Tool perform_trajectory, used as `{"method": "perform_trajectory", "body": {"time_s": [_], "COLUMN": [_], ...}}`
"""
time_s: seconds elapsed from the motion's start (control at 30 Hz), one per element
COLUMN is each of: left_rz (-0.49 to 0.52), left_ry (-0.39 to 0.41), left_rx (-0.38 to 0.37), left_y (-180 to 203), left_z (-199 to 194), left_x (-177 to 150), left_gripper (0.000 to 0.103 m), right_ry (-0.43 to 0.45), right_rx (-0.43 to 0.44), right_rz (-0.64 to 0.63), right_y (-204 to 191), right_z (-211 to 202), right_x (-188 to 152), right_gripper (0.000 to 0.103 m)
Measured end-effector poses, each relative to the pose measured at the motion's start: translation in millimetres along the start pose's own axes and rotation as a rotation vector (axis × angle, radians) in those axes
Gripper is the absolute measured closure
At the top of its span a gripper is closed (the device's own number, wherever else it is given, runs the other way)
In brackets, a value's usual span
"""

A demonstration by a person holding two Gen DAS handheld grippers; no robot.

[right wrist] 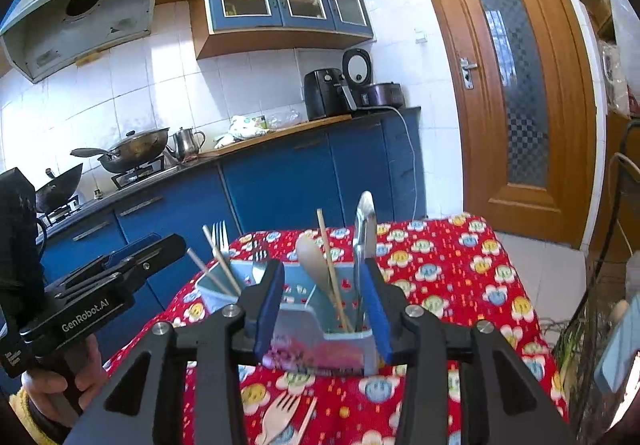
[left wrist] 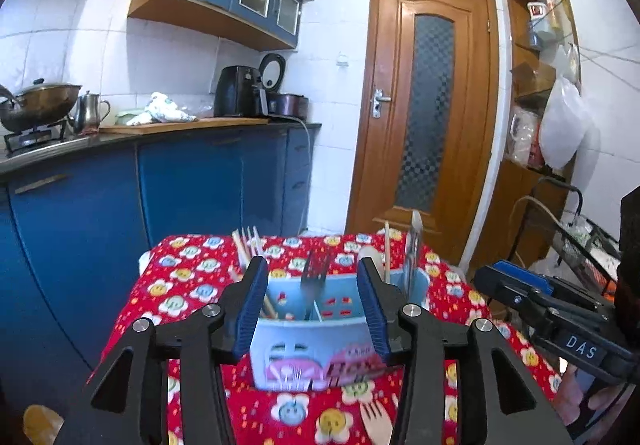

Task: Organize utensils
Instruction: 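Withdraw both grippers toward the last utensils on the cloth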

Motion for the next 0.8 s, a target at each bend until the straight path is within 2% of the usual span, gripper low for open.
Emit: {"method": "perform_trajectory", "body": {"time_s": [0.17, 0.47, 0.8], "left_rz": [0.019, 0.015, 0.005], "left_ry": [-0.086, -0.227, -0.373], "left_rx": [-0.012, -0.048, -0.062], "left_y": [6, 12, 19], "left_z": [-8, -10, 2], "left_x": [-15, -47, -78], "left_gripper": [0.048, 0.048, 0.048], "right_ry": [-0.042, -0.097, -0.182], "right_rx": [-0.024, -0.017, -0.065], "right_rz": [0.006, 0.044, 0.096], "right_y": [0, 6, 20], "right_z": [-12, -28, -36], "right_x": [-16, -42, -73], "right_gripper": [0.055, 0.053, 0.05]}}
Point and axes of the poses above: each gripper's, at about its wrist camera, not at the fingertips, and z roughly the way its jaws point, y to its right, x to its top, the point moved 2 cm from there along z, roughly the way its jaws point, and after that the axes turned 2 degrees about -y, right-handed, at the moved point
